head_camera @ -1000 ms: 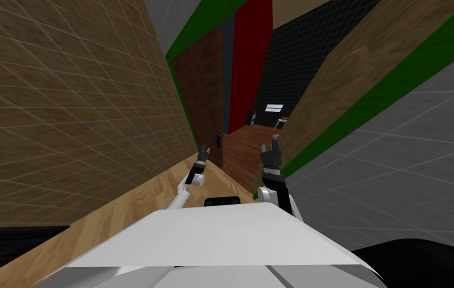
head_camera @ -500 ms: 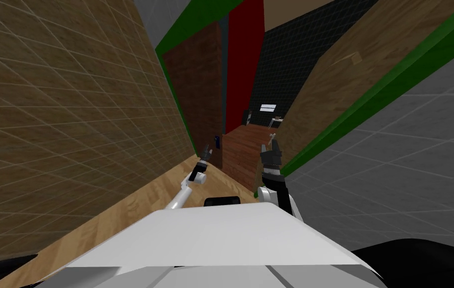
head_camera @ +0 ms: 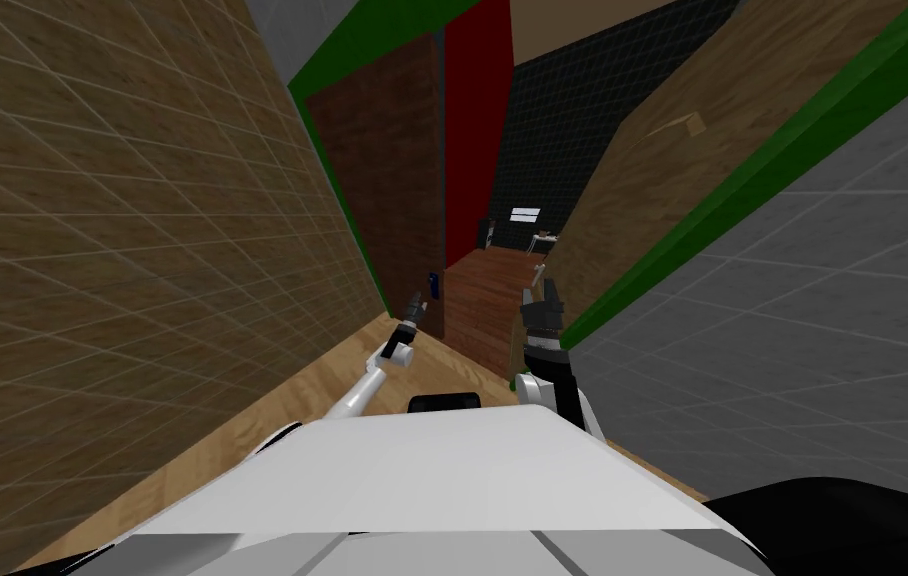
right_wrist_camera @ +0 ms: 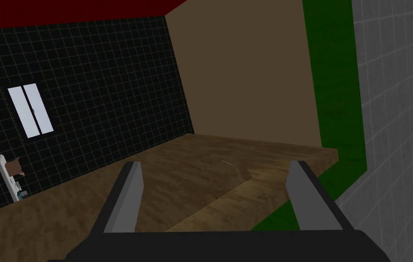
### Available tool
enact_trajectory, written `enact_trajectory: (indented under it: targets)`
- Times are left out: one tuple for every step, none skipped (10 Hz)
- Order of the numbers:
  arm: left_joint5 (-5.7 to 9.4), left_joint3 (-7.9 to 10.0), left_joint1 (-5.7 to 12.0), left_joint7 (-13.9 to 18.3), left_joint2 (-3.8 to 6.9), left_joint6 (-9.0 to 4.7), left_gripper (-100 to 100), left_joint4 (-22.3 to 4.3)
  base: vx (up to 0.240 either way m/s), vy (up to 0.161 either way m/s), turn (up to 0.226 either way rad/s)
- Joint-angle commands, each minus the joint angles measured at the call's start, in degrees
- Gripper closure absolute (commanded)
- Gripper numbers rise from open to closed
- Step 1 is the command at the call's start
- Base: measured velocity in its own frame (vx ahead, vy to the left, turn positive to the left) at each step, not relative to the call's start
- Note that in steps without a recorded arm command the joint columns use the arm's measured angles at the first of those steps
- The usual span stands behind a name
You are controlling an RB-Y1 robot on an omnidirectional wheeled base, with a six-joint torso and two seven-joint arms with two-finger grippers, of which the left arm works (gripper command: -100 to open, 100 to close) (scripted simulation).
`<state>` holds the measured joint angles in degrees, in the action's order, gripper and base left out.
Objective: Push the door open
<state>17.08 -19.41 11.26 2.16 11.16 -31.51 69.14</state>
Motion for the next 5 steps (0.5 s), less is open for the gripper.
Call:
enact_trajectory:
  targets:
    - [0.92,-0.83,1.45,0.06,0.30,0.21,-100,-2.50,0.016,0.134,-0.129]
    - [1.47,-1.32,2.34,0.13,0.51,0.27,-100,-4.05,0.048,0.141,-0.134]
    - [2.02,-1.81,3.24,0.20,0.73,0.33,-100,-5.60,0.045,0.126,-0.137]
    - [2.57,-2.30,4.13,0.27,0.94,0.39,-100,-7.15,0.027,0.118,-0.129]
    - [3.10,-2.78,5.00,0.34,1.14,0.45,-100,-8.64,0.018,0.116,-0.136]
